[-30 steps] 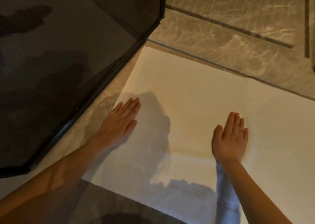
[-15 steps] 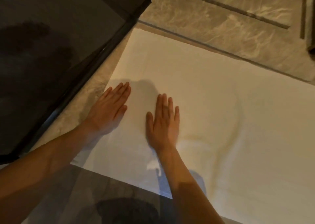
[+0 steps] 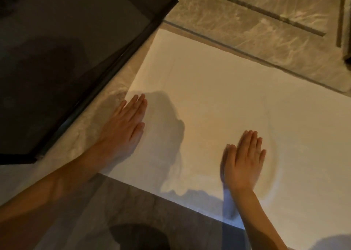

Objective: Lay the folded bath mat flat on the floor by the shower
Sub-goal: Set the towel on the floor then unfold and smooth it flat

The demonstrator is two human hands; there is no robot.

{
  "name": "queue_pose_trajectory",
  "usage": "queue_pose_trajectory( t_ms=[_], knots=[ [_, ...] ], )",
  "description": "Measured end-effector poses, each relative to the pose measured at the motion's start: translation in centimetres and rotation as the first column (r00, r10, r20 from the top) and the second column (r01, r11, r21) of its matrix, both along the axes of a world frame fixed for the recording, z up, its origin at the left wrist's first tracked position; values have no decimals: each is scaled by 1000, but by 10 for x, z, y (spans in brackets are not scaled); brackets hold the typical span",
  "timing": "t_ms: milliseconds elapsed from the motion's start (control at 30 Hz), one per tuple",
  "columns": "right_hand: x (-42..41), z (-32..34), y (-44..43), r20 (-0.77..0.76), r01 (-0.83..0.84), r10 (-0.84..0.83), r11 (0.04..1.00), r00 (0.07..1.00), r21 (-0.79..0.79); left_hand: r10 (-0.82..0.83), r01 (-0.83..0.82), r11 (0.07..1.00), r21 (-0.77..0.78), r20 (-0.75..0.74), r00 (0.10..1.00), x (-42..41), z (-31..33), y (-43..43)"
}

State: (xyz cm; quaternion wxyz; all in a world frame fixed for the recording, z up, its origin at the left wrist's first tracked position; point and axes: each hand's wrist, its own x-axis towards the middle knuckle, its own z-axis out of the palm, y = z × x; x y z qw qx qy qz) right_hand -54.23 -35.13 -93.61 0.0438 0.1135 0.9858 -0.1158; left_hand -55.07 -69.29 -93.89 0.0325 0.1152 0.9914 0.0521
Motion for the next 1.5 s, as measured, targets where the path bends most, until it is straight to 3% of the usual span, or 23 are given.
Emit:
queue_pose_trajectory(
  t_ms=[133,267,433,567,767,900,1000,1233,1400,1500],
  knots=[
    [20,0,-144,-83,-271,259,942,962,-198,21,-24,998,56,68,998,43,-18,-12],
    [30,-15,-228,-31,-429,434,876,901,-219,-31,30,999,13,101,994,41,-26,-23],
    [40,-24,-162,-18,-444,446,884,895,-146,-1,-5,998,64,100,995,42,-28,-24],
    [54,-28,-67,76,-292,290,956,954,13,14,-20,998,61,103,995,41,-26,-22],
    [81,-12,17,102,-36,34,999,994,13,31,-35,998,46,97,995,41,-18,-18],
    [81,-10,25,118,-76,73,997,990,26,56,-60,998,33,106,993,43,-15,-14],
    [74,-2,18,80,-92,96,994,992,-54,64,-69,996,49,99,993,40,-8,0],
    [4,14,-33,-135,-165,137,961,981,-220,-176,174,967,188,-5,984,-16,9,104],
    [-44,7,-20,-130,-182,158,963,979,-198,-283,290,938,191,-66,957,-75,4,185],
    [-53,-5,4,-65,-165,157,977,985,-134,-349,347,935,73,16,937,-99,-6,226]
  ],
)
